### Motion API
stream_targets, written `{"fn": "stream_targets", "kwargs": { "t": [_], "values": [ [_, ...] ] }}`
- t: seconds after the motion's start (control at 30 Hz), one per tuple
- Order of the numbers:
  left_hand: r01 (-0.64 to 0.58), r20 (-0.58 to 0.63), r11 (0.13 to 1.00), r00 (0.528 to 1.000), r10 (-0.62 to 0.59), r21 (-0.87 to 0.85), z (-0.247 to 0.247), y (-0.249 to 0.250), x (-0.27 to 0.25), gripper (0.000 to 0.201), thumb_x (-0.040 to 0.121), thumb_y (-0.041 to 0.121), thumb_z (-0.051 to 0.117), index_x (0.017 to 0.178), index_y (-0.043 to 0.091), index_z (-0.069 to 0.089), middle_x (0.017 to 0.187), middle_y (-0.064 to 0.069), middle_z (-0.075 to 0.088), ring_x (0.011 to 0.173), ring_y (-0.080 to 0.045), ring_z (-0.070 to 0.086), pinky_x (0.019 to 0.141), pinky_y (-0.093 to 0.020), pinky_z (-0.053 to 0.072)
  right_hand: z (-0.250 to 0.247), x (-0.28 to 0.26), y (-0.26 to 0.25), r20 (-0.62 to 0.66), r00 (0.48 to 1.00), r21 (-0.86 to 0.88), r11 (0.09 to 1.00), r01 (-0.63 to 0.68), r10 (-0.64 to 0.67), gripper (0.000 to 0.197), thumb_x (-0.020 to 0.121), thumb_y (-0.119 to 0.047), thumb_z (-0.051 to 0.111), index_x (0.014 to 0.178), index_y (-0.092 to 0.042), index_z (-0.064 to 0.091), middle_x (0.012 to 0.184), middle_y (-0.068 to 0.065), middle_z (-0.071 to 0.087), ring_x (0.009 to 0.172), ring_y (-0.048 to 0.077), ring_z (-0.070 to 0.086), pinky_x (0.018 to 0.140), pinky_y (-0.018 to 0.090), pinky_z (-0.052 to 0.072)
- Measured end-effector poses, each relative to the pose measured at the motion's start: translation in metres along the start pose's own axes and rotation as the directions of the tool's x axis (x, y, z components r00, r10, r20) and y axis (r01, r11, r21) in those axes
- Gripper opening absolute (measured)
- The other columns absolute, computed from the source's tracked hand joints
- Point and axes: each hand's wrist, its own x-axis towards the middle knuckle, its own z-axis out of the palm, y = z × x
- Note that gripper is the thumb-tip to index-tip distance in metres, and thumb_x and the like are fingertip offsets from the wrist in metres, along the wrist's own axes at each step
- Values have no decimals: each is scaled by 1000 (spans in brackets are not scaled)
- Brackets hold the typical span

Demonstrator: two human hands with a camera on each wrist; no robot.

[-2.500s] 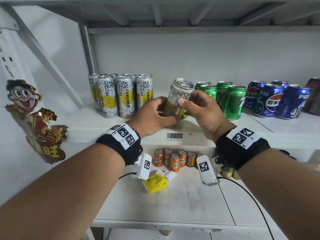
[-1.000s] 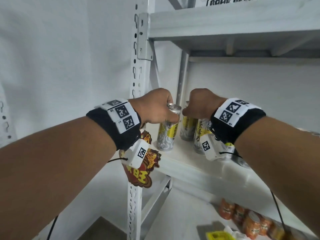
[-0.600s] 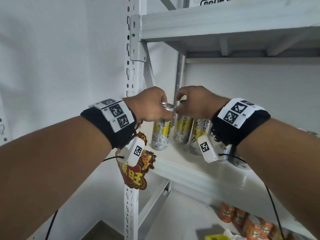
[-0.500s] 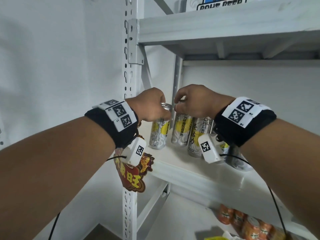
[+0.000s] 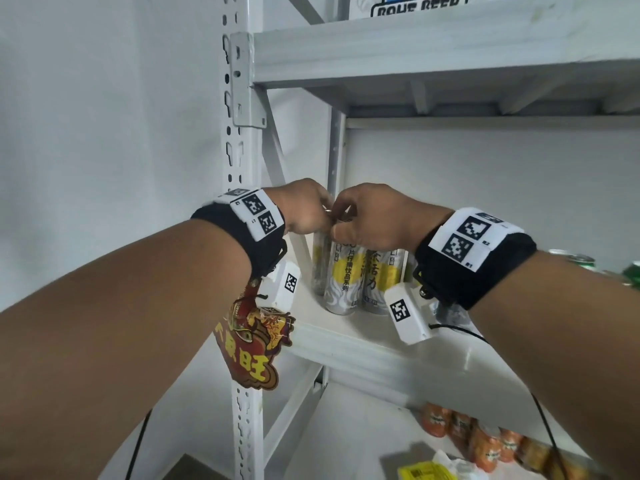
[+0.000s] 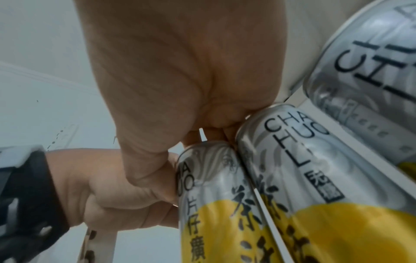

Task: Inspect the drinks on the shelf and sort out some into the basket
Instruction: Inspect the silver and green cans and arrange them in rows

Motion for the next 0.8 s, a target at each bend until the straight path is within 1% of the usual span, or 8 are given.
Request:
{"fn": "stream_targets", "kwargs": {
  "t": [0.13, 0.2, 0.3, 0.4, 0.53, 0.63, 0.73, 0.8],
  "values": [
    [-52, 51, 993, 998, 47, 107, -17, 4, -15, 51, 89, 28, 86, 136, 18, 71, 130, 0, 72, 121, -23, 67, 107, -41, 55, -6, -2, -7, 33, 999, -66, 998, -18, 20, 36, 83, -50, 74, 113, -31, 74, 107, -9, 65, 98, 14, 62, 85, 31, 54],
    [-78, 10, 991, 997, 77, 104, -24, 5, -26, 59, 88, 29, 86, 142, 15, 65, 137, -1, 67, 126, -24, 64, 110, -42, 54, -8, -4, -11, 23, 1000, -66, 998, -14, 15, 31, 83, -47, 75, 109, -31, 75, 103, -12, 65, 99, 14, 63, 86, 32, 53],
    [-133, -41, 989, 990, 135, 61, -31, 4, -45, 46, 84, 25, 88, 124, 12, 70, 121, -5, 71, 112, -27, 69, 99, -43, 60, -10, -10, -20, -89, 996, 39, 999, 15, -11, 24, 85, -36, 79, 107, -25, 76, 99, -9, 70, 92, 11, 67, 74, 19, 51],
    [-163, -22, 986, 986, 163, -28, -30, -1, -62, 35, 79, 22, 90, 108, 10, 75, 107, -12, 75, 99, -28, 73, 79, -35, 58, -14, -18, -30, -233, 972, 115, 993, 17, 11, 18, 88, -29, 77, 104, -21, 76, 91, -7, 72, 76, 2, 64, 57, 6, 44],
    [-211, 106, 956, 966, 236, -203, -18, -4, -78, 36, 77, 34, 95, 103, 17, 79, 96, -2, 82, 91, -20, 78, 81, -39, 63, -21, -36, -45, -309, 945, 281, 960, -17, 107, 7, 91, -22, 75, 97, -21, 76, 85, -4, 74, 61, -2, 63, 51, 9, 46],
    [-245, 108, 903, 948, 299, -352, -1, -1, -81, 30, 76, 25, 96, 99, 17, 79, 87, 4, 82, 84, -12, 79, 73, -30, 59, -19, -54, -53, -324, 931, 326, 944, -55, 167, 7, 92, -23, 76, 99, -20, 76, 89, 0, 76, 65, 1, 65, 56, 14, 51],
    [-274, 104, 839, 927, 361, -470, 20, 7, -85, 30, 75, 20, 96, 100, 15, 80, 90, 2, 83, 88, -15, 81, 81, -34, 65, -14, -76, -50, -327, 903, 393, 909, -137, 278, 22, 91, -30, 80, 110, -20, 72, 99, 2, 74, 80, 12, 69, 67, 25, 57],
    [-279, 118, 795, 910, 399, -538, 34, 18, -89, 32, 76, 16, 96, 104, 13, 79, 92, 1, 84, 89, -15, 81, 81, -32, 65, -13, -96, -42, -314, 871, 481, 854, -198, 379, 38, 87, -38, 83, 117, -19, 68, 104, 2, 72, 83, 14, 69, 68, 26, 59]
  ]
}}
